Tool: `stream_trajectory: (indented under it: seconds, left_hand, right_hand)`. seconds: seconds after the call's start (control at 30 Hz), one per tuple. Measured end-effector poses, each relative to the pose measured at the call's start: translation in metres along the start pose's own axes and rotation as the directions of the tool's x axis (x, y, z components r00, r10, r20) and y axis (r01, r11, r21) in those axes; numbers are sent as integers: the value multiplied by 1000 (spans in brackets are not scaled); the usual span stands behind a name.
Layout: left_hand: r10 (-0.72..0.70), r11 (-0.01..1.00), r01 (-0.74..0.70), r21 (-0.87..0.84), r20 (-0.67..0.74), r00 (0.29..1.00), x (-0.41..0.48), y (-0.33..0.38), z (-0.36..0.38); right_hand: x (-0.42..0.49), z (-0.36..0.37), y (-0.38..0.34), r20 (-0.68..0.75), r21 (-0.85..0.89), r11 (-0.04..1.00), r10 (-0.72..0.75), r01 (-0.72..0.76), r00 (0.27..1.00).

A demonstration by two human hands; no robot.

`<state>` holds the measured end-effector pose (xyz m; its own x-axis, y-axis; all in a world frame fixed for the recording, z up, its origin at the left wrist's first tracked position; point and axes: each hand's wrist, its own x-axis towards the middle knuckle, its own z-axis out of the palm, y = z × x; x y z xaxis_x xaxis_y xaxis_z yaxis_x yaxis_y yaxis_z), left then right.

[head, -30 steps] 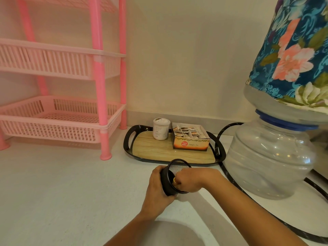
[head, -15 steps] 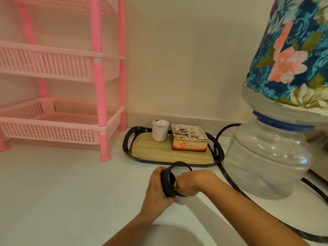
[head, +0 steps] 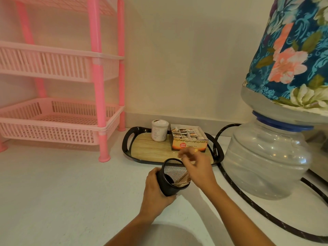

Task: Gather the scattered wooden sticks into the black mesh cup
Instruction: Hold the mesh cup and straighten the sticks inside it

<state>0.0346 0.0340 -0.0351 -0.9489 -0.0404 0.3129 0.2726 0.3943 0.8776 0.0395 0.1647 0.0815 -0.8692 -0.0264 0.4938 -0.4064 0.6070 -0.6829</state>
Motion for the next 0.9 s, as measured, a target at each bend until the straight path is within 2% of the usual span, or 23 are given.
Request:
stream_trajectory:
  seconds: [0.07,0.13,0.2,0.27,0.37,0.43,0.5,0.63,0.77,0.9]
  left_hand:
    - [-15,1000,15,-9,4,1000,0,1,0]
    - [-43,999,43,-14,8,999,1,1,0]
    - [-58,998,58,-17,2,998,2,0,-1]
    - [-54,998,54,-11,-21,998,1,0,-1]
    - [-63,998,63,-8,-52,997,1,1,-1]
    - [-74,997,74,-1,-64,995,0,1,0]
    - [-72,997,73,16,-82,994,-1,1,0]
    - [-55,995,62,80,-86,995,0,-1,0]
    - [-99,995,97,-31,-56,993,1,-4,0]
    - [-107,994,107,-26,-13,994,2,-7,2]
  right_hand:
    - [-12,4,8,-196,244,961,176,-126,965]
    - [-25,9,18,-271,403,889,341,-215,900]
    - [-39,18,29,-228,432,843,446,-320,866]
    - [-53,31,36,-101,409,810,499,-421,861]
    - [-67,51,32,102,439,743,517,-505,850]
    - [-71,60,27,154,439,740,497,-510,854]
    - [-71,65,23,133,419,756,496,-502,858]
    - [-65,65,22,-9,263,826,518,-498,855]
    - [-62,61,31,38,300,839,465,-454,884]
    - [-60,56,41,98,333,829,443,-449,891]
